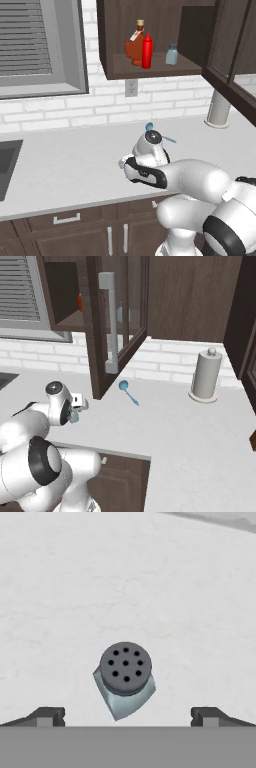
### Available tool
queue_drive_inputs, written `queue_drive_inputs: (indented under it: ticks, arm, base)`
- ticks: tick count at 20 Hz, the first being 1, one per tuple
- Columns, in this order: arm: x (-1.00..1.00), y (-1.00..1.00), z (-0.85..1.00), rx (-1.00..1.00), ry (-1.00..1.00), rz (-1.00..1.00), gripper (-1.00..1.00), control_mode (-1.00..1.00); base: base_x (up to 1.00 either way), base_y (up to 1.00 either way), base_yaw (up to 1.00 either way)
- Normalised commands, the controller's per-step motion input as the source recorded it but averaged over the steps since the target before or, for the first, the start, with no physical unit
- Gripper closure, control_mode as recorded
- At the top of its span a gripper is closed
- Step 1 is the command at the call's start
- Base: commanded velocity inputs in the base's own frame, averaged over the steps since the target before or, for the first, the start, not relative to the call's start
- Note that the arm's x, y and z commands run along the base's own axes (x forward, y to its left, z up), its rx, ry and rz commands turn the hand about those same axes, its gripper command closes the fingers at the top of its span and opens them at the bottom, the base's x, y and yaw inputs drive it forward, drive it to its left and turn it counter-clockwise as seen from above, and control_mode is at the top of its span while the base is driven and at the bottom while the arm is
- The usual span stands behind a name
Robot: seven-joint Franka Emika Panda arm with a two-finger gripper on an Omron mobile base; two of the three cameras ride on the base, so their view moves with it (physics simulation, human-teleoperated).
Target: Put the shaker and condiment bottle from the counter next to their counterparts in the cabinet.
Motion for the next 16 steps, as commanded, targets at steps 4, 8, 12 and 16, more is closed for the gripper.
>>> queue_drive_inputs:
  ticks: [4,8,12,16]
  arm:
    - [0.16,0.10,-0.14,0.00,0.01,0.00,-1.00,-1.00]
    - [0.09,0.10,-0.14,0.00,0.01,0.00,-1.00,-1.00]
    - [0.09,0.01,-0.17,0.00,0.02,0.00,-1.00,-1.00]
    - [0.02,0.12,-0.23,0.00,0.00,0.00,-1.00,-1.00]
  base:
    - [0.00,0.00,0.00]
    - [0.00,0.00,0.00]
    - [0.00,0.00,0.00]
    - [0.00,0.00,0.00]
